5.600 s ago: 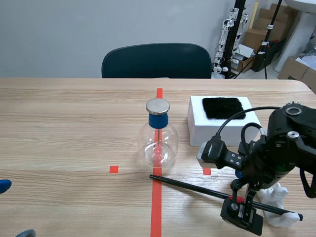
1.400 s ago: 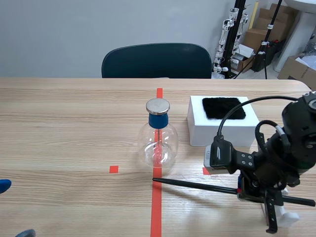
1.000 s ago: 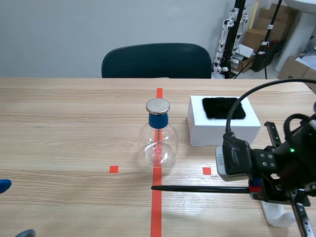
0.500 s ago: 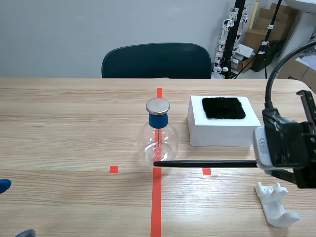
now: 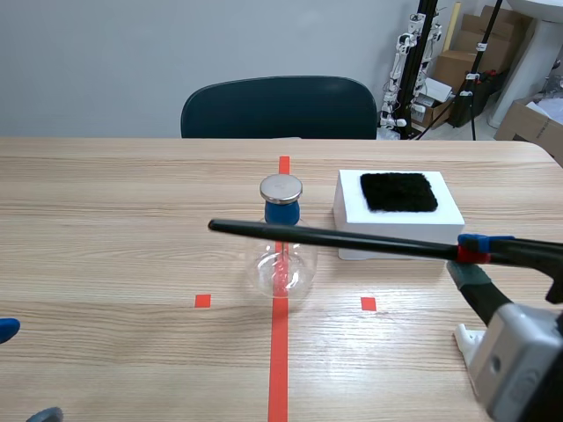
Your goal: Do the electroscope experiment. pick up the black charging rod
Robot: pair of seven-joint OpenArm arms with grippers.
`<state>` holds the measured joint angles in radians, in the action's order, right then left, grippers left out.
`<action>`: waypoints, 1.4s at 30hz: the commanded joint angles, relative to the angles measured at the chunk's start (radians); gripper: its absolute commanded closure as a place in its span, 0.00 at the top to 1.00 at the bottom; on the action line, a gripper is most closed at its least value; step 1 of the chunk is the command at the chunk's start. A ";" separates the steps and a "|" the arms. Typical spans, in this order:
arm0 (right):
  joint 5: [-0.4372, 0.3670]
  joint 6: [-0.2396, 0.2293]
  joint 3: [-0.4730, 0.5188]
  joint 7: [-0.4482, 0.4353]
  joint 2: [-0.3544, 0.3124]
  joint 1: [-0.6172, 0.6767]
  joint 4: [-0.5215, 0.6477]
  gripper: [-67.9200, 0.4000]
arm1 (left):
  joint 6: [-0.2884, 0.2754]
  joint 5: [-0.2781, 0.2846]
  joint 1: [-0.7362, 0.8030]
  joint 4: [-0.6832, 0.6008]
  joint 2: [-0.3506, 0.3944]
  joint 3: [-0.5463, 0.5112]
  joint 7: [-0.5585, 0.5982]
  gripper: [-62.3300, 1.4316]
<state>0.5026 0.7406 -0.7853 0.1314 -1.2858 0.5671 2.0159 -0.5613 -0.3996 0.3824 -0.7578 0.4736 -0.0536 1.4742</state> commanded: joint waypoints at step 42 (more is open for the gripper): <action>0.490 -0.143 0.653 -0.330 0.746 0.439 0.012 0.01 | -0.002 0.014 0.000 -0.009 0.006 -0.001 0.018 1.00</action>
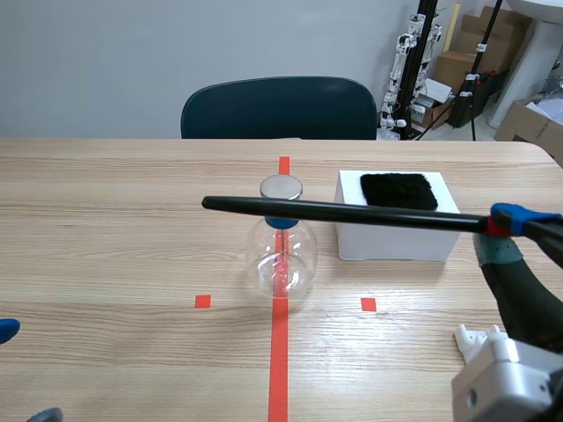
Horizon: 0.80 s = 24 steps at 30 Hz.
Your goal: Do the electroscope experiment. pick up the black charging rod
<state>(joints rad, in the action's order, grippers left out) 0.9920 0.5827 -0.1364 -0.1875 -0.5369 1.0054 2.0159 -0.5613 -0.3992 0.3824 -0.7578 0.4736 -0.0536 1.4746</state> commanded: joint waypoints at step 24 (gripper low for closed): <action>-0.027 0.015 0.006 -0.089 -0.122 0.175 0.012 0.01 | -0.002 0.013 0.000 -0.009 0.006 -0.001 0.017 1.00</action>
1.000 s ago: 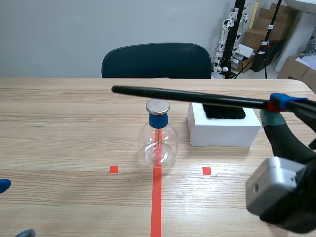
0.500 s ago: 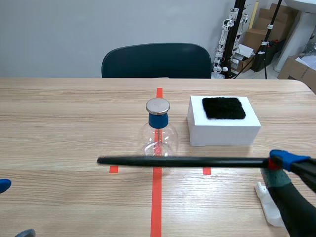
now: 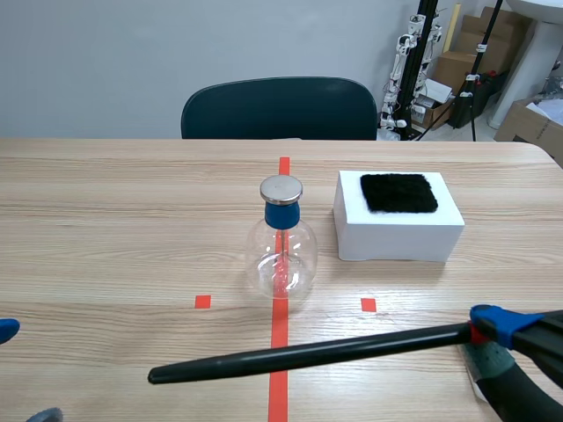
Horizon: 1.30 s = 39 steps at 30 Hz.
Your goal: Do the electroscope experiment. pick up the black charging rod
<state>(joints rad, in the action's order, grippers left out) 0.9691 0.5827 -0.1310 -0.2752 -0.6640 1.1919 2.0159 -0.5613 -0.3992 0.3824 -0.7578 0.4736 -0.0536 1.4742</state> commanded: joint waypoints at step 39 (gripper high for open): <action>-0.004 0.015 0.001 0.016 0.005 -0.015 0.012 0.01 | -0.002 0.013 0.000 -0.009 0.006 -0.001 0.018 1.00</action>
